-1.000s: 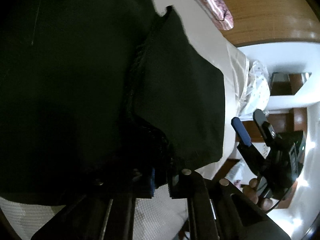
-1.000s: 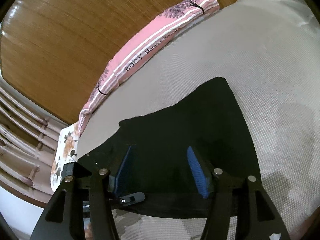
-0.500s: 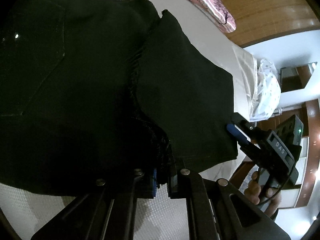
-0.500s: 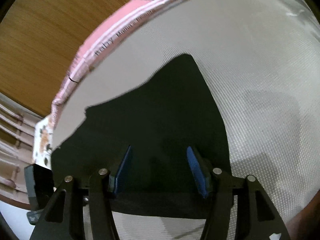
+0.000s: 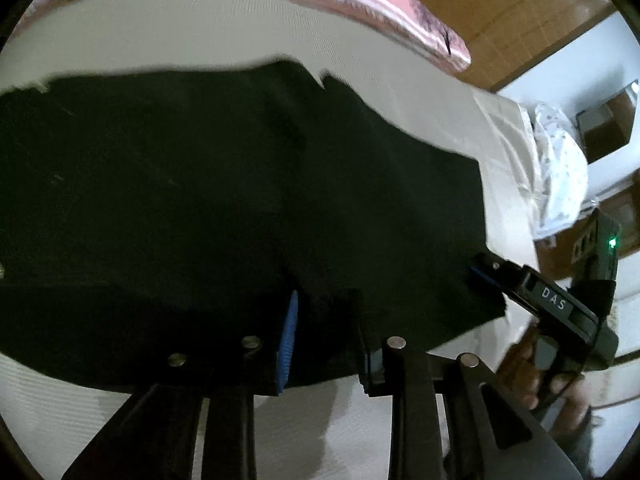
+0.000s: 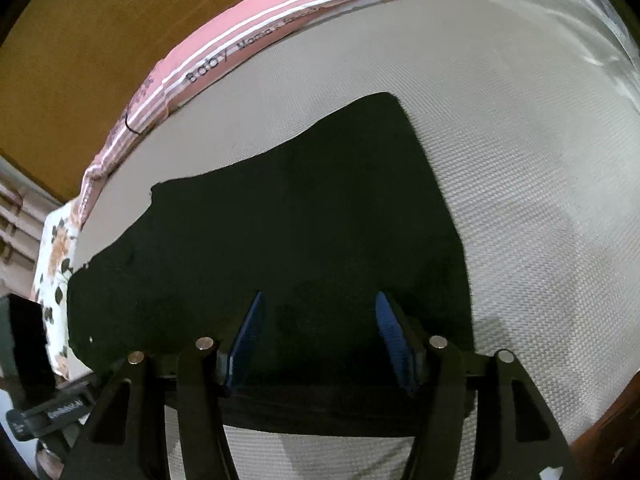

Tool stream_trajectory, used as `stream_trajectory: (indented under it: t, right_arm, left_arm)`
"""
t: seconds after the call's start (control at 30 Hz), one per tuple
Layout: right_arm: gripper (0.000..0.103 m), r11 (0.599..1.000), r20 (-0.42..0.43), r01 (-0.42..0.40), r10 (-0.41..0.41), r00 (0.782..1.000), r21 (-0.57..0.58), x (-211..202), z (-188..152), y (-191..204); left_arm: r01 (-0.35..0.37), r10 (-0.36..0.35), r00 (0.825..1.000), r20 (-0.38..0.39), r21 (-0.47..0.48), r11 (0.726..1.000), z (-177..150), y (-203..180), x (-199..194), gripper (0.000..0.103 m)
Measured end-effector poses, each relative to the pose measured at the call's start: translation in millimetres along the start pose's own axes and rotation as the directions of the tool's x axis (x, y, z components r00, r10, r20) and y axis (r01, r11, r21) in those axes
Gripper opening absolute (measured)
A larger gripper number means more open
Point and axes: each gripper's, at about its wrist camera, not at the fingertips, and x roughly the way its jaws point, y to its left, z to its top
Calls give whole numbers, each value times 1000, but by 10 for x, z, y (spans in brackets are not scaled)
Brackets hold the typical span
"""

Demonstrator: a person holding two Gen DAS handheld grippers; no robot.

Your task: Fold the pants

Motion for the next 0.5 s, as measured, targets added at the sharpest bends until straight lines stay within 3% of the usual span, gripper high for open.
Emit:
stream_trajectory:
  t: [0.13, 0.2, 0.33, 0.5]
  right_arm:
    - [56, 1000, -9, 1, -1, 1000, -21, 63, 12, 117]
    - [56, 999, -12, 0, -1, 1000, -39, 102, 35, 202]
    - [56, 996, -27, -11, 9, 1000, -83, 215, 84, 422]
    - [56, 984, -49, -27, 19, 999, -178, 404, 128, 828]
  left_arm:
    - [-128, 127, 985, 120, -5, 992, 13, 203, -310, 32]
    - [-203, 204, 963, 177, -23, 979, 4, 334, -474, 38]
    - [-347, 360, 894, 265, -97, 933, -51, 637, -791, 48]
    - [-369, 414, 865, 284, -201, 908, -202, 972, -1008, 53]
